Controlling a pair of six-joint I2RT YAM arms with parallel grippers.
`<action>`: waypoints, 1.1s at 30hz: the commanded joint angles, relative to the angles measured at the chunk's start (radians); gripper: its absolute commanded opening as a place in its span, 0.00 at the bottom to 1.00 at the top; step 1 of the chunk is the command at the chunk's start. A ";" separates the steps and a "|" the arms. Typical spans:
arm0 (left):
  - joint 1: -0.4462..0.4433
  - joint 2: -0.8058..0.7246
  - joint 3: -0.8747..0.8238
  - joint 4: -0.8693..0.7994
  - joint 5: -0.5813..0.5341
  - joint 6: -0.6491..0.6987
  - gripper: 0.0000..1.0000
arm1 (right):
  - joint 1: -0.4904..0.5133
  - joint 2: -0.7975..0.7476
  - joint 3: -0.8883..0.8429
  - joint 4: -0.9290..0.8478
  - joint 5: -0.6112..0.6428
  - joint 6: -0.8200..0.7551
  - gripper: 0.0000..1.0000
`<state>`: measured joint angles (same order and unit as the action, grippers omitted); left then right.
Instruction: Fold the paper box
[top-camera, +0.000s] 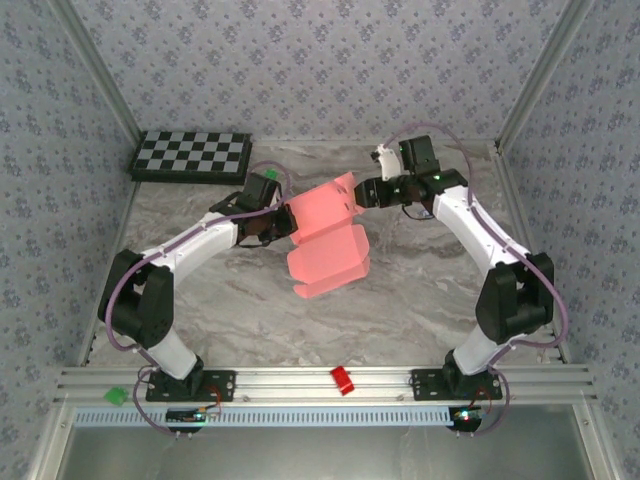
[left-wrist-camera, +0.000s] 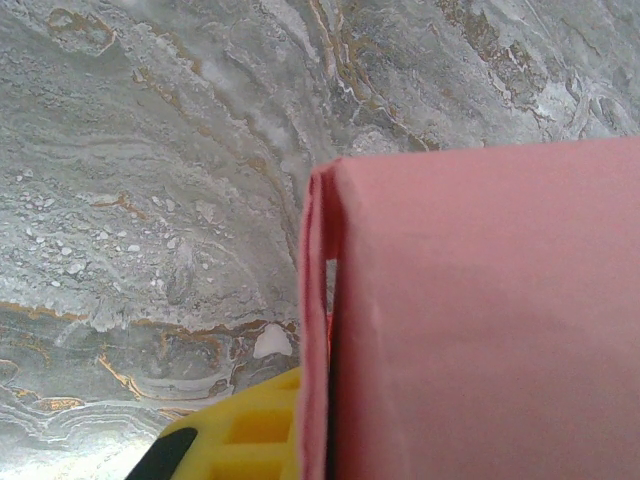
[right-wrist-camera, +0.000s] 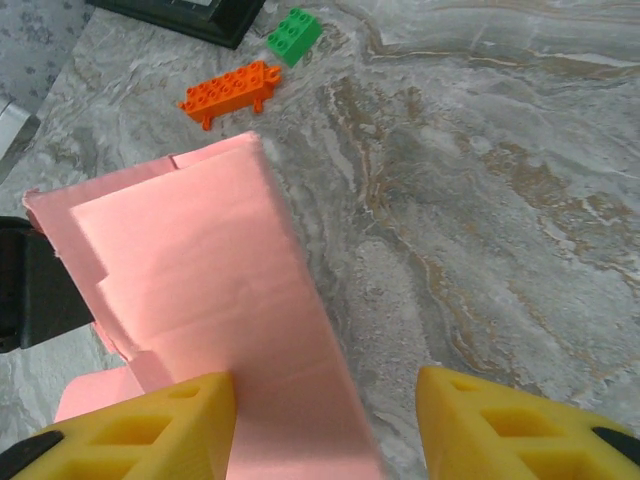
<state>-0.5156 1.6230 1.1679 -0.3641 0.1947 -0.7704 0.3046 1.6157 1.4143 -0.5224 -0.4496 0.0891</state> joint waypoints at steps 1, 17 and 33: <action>-0.001 -0.031 0.001 0.010 0.021 0.010 0.00 | -0.013 -0.048 -0.022 0.017 0.014 0.005 0.53; 0.000 -0.047 0.003 0.022 0.044 0.042 0.00 | -0.107 0.055 0.018 0.023 -0.075 0.007 0.44; -0.001 -0.013 0.016 0.001 0.023 0.027 0.00 | -0.041 0.075 0.057 -0.043 -0.150 -0.061 0.43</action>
<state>-0.5156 1.6230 1.1679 -0.3637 0.2173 -0.7425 0.2607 1.7237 1.4521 -0.5278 -0.5663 0.0536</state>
